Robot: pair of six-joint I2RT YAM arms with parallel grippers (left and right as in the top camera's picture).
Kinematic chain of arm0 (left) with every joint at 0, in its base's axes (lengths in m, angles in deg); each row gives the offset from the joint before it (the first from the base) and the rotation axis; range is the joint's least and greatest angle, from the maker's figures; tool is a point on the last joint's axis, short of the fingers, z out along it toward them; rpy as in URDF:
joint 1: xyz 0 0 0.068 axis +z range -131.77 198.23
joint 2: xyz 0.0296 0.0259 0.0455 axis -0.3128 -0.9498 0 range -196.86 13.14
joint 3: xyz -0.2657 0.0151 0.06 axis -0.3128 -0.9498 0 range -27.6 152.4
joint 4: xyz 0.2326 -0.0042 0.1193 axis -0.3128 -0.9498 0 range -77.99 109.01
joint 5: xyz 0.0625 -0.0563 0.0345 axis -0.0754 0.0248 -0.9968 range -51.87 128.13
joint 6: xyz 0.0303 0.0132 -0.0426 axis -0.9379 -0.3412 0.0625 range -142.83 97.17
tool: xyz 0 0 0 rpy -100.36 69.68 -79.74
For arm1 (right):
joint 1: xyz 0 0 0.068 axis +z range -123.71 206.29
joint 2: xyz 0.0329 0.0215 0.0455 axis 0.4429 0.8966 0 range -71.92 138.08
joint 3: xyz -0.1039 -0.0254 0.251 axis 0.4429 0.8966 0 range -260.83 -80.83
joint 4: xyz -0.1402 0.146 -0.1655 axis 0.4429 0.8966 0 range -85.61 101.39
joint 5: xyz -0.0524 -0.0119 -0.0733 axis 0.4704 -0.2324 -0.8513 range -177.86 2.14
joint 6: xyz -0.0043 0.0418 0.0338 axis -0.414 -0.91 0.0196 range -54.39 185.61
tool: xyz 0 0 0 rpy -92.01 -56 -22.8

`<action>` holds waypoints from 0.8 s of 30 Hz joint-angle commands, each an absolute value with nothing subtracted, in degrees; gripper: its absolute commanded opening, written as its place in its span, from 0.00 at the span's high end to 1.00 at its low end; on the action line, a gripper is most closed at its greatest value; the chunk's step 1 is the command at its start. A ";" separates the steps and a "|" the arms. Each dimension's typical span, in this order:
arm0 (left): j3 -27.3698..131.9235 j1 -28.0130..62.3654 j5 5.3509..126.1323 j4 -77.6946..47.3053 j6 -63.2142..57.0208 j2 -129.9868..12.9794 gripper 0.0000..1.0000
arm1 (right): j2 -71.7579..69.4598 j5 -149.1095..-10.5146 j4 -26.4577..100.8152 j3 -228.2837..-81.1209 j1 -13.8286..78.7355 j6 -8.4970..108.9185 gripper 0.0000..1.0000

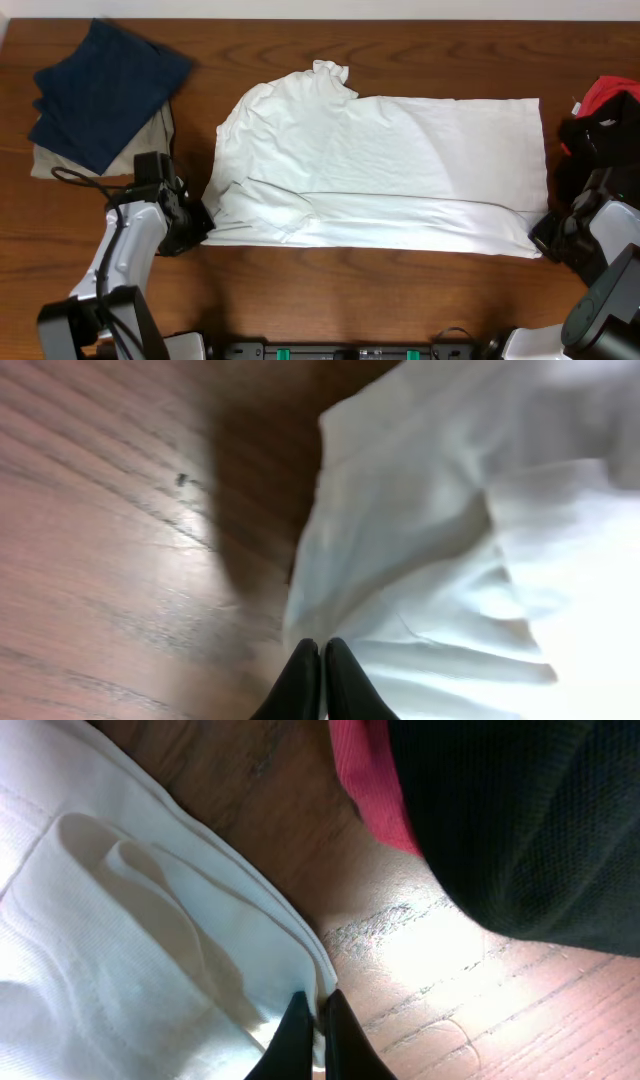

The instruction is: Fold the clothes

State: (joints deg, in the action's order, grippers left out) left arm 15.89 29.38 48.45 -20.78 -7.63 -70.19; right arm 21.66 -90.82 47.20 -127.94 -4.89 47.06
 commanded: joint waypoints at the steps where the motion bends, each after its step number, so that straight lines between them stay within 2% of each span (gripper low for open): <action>1: 15.40 29.51 49.92 -21.11 -7.54 -69.66 0.94 | 22.95 -91.43 48.47 -126.47 -6.42 45.95 0.95; 4: 15.43 29.51 49.94 -21.98 -7.61 -69.57 0.91 | 22.27 -91.21 49.78 -127.39 -6.44 45.95 0.88; 9: 15.73 29.51 51.18 -22.81 -8.18 -67.83 0.84 | 21.27 -90.40 55.22 -131.48 -6.44 45.95 0.63; 12: 16.54 29.51 51.21 -23.38 -8.18 -64.85 0.83 | 21.02 -90.34 59.83 -135.92 -6.44 45.93 0.62; 19: 17.35 29.38 57.50 -22.79 -8.16 -56.04 0.62 | 20.98 -83.43 64.90 -141.01 -6.27 49.12 0.66; 21: 17.35 28.73 58.20 -22.68 -8.16 -54.69 0.57 | 20.98 -79.63 64.99 -140.27 -5.94 50.74 0.65; 24: 17.26 27.66 58.20 -22.72 -8.16 -54.69 0.55 | 20.98 -78.36 65.28 -138.43 -4.98 51.74 0.58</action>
